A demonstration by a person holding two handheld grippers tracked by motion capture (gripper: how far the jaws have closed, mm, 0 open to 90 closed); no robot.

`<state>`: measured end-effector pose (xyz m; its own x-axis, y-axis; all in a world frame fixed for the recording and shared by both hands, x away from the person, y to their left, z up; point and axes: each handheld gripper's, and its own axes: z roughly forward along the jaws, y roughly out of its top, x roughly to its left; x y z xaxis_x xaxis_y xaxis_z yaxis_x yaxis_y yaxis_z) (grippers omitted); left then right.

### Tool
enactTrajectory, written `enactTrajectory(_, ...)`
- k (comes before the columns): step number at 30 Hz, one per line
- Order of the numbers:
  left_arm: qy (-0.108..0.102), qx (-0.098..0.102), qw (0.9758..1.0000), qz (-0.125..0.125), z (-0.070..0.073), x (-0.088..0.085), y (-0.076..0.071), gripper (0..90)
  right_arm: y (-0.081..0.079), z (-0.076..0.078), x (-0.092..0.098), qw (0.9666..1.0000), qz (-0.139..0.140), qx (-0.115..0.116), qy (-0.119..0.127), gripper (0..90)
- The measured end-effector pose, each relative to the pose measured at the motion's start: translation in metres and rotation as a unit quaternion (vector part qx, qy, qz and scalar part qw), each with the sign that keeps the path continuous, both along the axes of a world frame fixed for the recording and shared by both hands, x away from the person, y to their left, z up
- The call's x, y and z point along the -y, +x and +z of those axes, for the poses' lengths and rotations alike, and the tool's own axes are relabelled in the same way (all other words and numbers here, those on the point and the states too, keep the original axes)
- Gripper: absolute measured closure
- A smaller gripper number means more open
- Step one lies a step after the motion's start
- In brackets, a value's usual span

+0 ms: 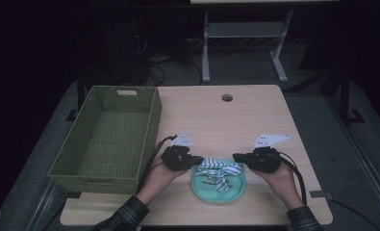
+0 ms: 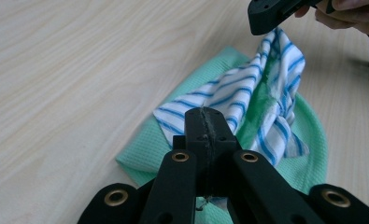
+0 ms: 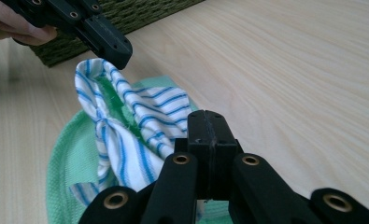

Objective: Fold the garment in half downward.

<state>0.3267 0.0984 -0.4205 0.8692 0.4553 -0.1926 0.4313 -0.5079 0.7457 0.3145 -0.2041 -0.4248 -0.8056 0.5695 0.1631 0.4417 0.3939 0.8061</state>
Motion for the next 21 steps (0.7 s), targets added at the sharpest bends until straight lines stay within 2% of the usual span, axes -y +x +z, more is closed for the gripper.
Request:
enactTrajectory(9, 0.0, -0.012, 0.9998, -0.016, -0.003, 0.0, -0.01, 88.7, -0.01, -0.003, -0.005, 0.9999, 0.015, -0.004, -0.003, 90.0)
enactTrajectory(21, 0.011, -0.013, 0.9992, -0.036, -0.005, 0.004, -0.02, 87.4, -0.026, -0.007, -0.006, 0.9996, 0.023, -0.016, -0.003, 90.0)
